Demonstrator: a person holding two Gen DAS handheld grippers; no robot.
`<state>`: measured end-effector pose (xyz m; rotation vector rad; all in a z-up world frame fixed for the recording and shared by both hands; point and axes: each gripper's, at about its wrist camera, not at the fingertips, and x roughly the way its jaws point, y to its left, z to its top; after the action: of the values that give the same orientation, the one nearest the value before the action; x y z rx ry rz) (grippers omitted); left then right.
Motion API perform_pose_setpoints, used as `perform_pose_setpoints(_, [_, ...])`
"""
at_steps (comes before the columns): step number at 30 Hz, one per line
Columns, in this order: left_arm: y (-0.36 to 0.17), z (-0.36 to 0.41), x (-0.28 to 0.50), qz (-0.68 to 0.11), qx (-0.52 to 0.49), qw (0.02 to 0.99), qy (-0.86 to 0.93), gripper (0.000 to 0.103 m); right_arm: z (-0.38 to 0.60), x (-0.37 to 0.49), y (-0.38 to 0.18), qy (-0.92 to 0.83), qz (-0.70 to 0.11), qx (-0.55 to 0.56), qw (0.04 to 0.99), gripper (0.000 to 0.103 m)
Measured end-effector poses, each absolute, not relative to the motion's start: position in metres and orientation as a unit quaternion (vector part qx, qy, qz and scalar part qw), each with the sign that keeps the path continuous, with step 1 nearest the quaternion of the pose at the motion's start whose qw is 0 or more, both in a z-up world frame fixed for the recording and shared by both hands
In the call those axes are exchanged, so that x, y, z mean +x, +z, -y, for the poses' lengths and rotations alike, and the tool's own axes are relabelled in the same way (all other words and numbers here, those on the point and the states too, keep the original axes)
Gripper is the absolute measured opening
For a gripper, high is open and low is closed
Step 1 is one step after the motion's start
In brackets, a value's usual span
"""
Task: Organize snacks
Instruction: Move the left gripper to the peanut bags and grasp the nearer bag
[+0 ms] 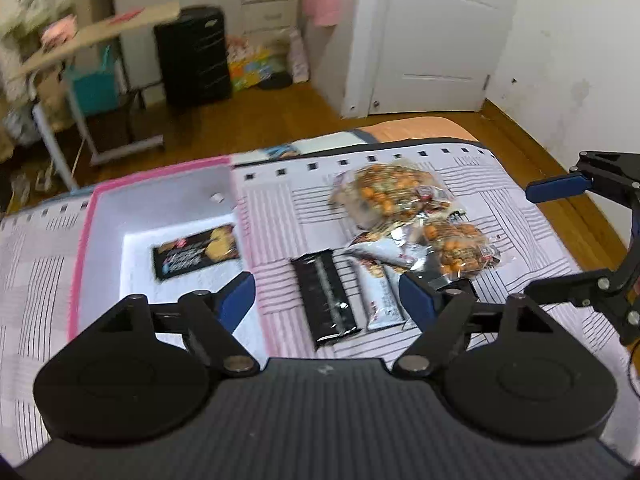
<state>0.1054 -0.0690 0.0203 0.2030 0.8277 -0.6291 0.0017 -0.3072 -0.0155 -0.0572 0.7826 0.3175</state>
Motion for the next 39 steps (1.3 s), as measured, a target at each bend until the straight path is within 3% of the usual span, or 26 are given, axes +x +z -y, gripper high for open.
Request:
perform_pose_setpoints(5, [-0.01, 0.109, 0.099, -0.398, 0.087, 0.85, -0.335, 0.081, 0.342, 0.001, -0.07, 0.092, -0.404, -0.009, 0.91, 0.102])
perform_pose_setpoints(14, [-0.072, 0.171, 0.123, -0.435, 0.01, 0.831, -0.346, 0.077, 0.437, 0.019, -0.145, 0.012, -0.408, 0.167, 0.897, 0.103])
perform_pose_setpoints(19, [-0.095, 0.203, 0.145, -0.461, -0.024, 0.818, -0.344, 0.065, 0.467, 0.031, -0.173, 0.014, -0.399, 0.262, 0.878, 0.103])
perform_pose_setpoints(28, [-0.122, 0.228, 0.164, -0.503, -0.037, 0.797, -0.333, 0.052, 0.452, 0.056, -0.175, 0.057, -0.428, 0.221, 0.875, 0.103])
perform_pose_setpoints(30, [-0.121, 0.226, 0.166, -0.512, -0.048, 0.788, -0.34, 0.044, 0.453, 0.059, -0.176, 0.066, -0.433, 0.213, 0.874, 0.103])
perform_pose_setpoints(39, [-0.129, 0.235, 0.17, -0.54, -0.082, 0.766, -0.337, 0.043, 0.448, 0.057, -0.178, 0.116, -0.445, 0.17, 0.872, 0.103])
